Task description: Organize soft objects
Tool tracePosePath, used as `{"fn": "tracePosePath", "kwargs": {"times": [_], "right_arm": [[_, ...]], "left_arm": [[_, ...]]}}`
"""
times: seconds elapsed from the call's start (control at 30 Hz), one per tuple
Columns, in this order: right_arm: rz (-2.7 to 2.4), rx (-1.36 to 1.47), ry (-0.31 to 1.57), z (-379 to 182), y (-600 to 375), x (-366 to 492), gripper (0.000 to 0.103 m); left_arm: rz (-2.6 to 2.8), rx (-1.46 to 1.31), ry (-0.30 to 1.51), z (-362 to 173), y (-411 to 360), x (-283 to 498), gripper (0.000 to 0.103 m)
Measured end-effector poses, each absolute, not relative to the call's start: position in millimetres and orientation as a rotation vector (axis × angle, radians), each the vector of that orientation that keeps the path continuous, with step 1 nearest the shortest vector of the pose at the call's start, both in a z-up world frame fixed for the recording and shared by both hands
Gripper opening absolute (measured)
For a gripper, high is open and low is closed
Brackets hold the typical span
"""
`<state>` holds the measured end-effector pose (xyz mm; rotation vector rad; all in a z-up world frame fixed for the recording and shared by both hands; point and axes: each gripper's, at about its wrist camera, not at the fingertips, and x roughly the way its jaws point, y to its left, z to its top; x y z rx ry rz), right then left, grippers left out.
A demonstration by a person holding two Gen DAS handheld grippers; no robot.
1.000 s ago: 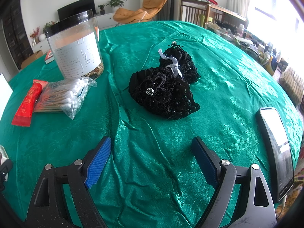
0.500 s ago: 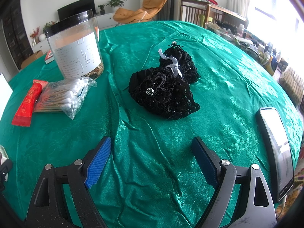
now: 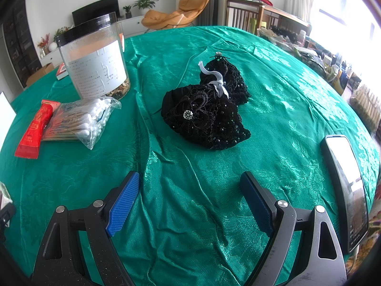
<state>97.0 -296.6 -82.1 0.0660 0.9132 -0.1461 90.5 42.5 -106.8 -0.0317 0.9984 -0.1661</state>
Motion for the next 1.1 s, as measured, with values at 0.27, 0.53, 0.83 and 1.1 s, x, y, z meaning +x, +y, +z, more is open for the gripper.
{"fn": "tracePosePath", "kwargs": {"times": [0.27,0.53,0.83,1.1], "right_arm": [[-0.138,0.046,0.920,-83,-295,105,0.093],[-0.037,0.188,0.845,-56,-332,116,0.092],[-0.015,0.164,1.090,-68,-353,211,0.042],[-0.013,0.127,0.782,17,-315,179,0.039]], "left_arm": [[-0.156,0.047,1.014,-107,28,84,0.095],[-0.132,0.012,0.955,-106,30,90,0.079],[-0.138,-0.090,0.919,-78,37,103,0.079],[-0.178,-0.202,0.776,-8,57,84,0.079]]}}
